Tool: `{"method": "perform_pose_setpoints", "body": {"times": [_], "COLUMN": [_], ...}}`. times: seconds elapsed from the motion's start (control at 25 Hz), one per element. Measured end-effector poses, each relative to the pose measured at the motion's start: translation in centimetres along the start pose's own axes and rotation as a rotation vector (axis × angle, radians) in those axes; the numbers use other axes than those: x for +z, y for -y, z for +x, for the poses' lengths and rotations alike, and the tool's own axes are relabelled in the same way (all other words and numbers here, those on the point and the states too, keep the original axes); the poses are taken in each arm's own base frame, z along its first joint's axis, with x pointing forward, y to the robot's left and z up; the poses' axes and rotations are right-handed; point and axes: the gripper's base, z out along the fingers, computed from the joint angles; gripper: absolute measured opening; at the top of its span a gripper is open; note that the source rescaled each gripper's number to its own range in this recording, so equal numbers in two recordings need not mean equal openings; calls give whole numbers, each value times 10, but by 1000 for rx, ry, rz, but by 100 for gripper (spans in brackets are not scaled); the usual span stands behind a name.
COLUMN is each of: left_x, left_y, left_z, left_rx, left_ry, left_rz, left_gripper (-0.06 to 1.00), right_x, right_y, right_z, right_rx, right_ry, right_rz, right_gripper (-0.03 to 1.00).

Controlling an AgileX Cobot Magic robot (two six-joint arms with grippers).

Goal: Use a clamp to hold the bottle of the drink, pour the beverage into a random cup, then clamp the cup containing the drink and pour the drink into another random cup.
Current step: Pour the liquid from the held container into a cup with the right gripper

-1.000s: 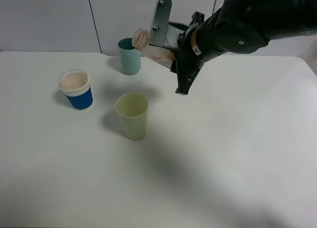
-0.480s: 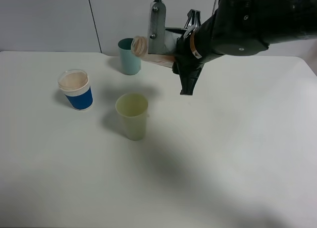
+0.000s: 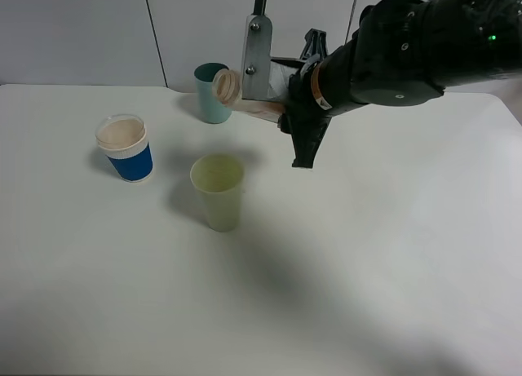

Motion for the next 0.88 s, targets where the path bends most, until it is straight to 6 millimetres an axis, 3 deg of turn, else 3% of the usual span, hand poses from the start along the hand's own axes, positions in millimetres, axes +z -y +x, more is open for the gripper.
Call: {"method": "perform_pose_setpoints", "body": {"times": [0.56, 0.88], "left_x": [0, 0], "left_y": [0, 0], "left_z": [0, 0], "left_rx": [0, 0], "left_ry": [0, 0], "left_rz": [0, 0], "left_gripper": [88, 88], "right_x": [-6, -9], "right_y": [-17, -42], "right_z": [-24, -7], "right_rx": [11, -14], "right_ry": [32, -27], "right_rz": [-25, -82], "right_gripper": [0, 0]}}
